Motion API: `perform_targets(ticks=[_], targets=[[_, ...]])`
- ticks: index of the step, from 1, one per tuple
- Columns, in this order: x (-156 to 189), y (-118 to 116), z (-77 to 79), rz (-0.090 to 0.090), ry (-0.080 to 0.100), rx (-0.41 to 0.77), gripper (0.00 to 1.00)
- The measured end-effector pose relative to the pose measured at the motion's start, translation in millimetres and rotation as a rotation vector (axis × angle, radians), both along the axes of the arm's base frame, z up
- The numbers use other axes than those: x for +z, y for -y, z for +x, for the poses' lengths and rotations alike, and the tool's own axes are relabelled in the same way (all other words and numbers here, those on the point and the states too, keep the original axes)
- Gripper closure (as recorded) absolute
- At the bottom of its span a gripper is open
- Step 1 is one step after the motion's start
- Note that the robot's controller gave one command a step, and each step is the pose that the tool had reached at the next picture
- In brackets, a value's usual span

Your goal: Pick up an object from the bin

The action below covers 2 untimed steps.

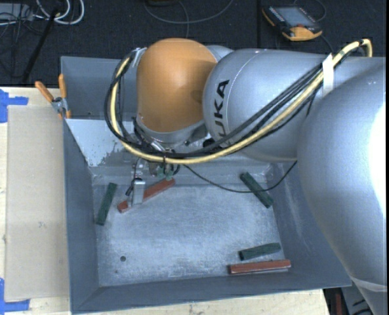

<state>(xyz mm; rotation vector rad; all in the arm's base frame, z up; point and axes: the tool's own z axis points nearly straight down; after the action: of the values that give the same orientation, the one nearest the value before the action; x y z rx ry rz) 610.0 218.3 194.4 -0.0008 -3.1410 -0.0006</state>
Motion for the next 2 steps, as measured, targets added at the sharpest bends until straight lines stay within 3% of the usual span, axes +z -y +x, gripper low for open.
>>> perform_targets(ticks=[1, 2], targets=[[-129, 59, 5.1, -0.002, -0.007, 0.209, 0.00], [-93, 37, 9.2, 0.001, 0.006, 0.405, 0.00]])
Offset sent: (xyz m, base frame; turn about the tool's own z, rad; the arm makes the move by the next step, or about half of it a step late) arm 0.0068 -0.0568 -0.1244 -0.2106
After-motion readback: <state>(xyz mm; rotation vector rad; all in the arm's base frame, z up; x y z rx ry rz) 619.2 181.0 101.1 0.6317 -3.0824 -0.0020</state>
